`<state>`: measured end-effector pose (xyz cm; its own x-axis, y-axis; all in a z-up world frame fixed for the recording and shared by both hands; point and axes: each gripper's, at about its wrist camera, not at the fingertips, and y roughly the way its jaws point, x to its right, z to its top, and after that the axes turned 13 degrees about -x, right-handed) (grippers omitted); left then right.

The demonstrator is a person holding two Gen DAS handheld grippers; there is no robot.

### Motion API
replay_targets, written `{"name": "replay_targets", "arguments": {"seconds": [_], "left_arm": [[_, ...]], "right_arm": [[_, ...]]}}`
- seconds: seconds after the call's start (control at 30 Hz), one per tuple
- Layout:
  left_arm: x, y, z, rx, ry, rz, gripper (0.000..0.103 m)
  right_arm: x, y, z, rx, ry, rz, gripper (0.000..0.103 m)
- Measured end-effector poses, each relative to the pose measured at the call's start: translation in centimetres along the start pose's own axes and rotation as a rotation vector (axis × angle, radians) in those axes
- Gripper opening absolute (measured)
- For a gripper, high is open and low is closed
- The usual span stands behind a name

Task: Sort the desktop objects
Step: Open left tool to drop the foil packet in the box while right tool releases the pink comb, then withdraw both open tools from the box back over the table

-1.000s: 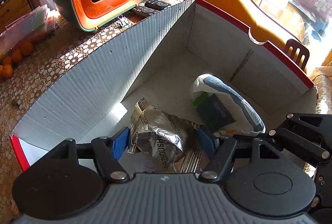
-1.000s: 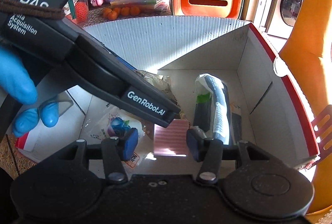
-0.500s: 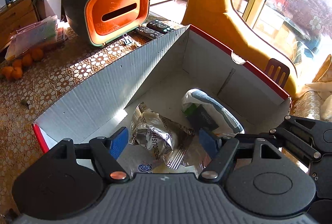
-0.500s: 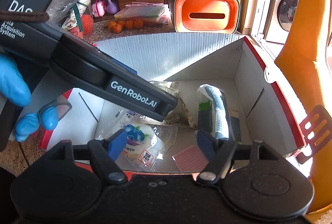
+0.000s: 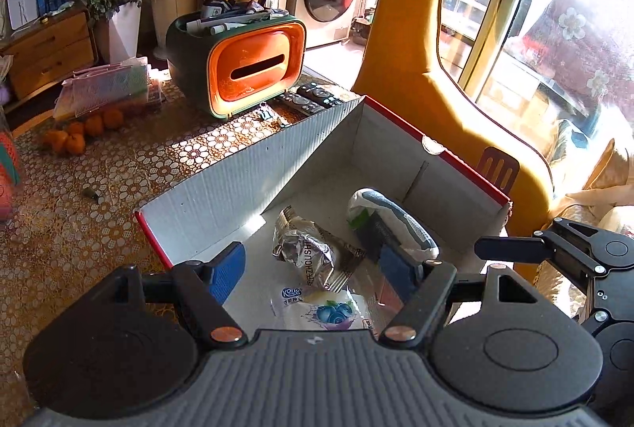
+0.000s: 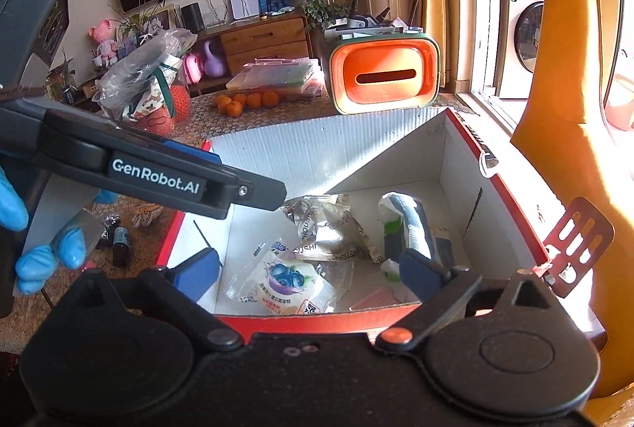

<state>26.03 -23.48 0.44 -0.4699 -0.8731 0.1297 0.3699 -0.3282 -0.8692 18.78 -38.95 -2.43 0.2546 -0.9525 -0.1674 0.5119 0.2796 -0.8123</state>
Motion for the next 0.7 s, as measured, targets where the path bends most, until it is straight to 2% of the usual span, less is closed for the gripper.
{"name": "replay_targets", "arguments": {"seconds": [0.07, 0.3, 0.63, 0.7], "left_arm": [[-0.2, -0.9, -0.7, 0.016, -0.002, -0.005, 0.082], [-0.9, -3.0, -2.8, 0.053, -0.014, -0.002, 0.082], [-2.7, -6.3, -6.0, 0.106, -0.026, -0.006, 0.087], [-3.4, -6.9, -6.7, 0.116, -0.035, 0.0, 0.09]], "right_arm": [[-0.1, -0.5, -0.2, 0.01, 0.006, 0.007, 0.098], [-1.7, -1.5, -0.8, 0.033, 0.006, 0.012, 0.098], [-4.1, -2.5, -1.6, 0.068, 0.027, 0.036, 0.1], [-4.6, -2.5, -1.8, 0.072, 0.027, 0.038, 0.1]]}}
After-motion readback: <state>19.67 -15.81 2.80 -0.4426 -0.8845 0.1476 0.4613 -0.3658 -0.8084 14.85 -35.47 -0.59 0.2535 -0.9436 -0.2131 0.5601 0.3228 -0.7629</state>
